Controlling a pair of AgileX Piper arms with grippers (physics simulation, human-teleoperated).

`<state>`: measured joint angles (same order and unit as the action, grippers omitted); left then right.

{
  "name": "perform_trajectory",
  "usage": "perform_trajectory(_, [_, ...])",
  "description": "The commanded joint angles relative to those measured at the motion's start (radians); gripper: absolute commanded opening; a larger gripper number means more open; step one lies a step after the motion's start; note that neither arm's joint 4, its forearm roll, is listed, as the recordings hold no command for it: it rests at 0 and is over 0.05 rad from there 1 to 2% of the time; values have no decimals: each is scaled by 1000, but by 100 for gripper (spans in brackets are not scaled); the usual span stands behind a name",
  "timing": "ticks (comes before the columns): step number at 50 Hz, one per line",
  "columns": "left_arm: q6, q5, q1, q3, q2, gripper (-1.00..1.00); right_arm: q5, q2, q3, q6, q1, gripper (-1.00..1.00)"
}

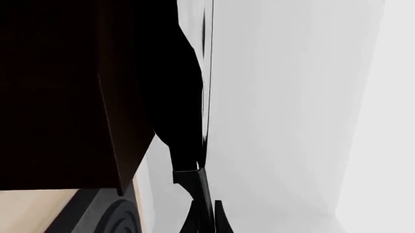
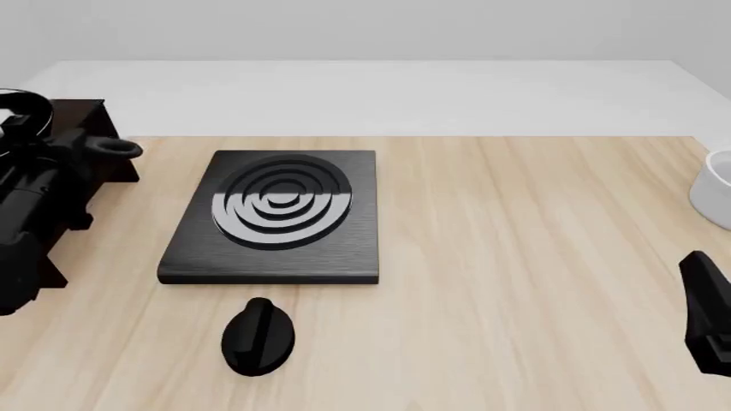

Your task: Put the frying pan on top of the cabinet.

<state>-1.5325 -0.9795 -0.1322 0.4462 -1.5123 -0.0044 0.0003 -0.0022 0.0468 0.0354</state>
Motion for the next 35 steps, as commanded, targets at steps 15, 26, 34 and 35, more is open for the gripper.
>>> perform_trajectory(15, [9, -49, -17, 7, -33, -100, 2, 0, 0, -2, 0, 100])
perform_trajectory(26, [17, -57, -22, 3, -44, -100, 3, 0, 0, -1, 1, 100])
perform_trajectory(34, [13, -68, -22, 4, -64, -100, 4, 0, 0, -2, 0, 100])
perform_trajectory(35, [13, -69, -22, 4, -64, -100, 4, 0, 0, -1, 0, 100])
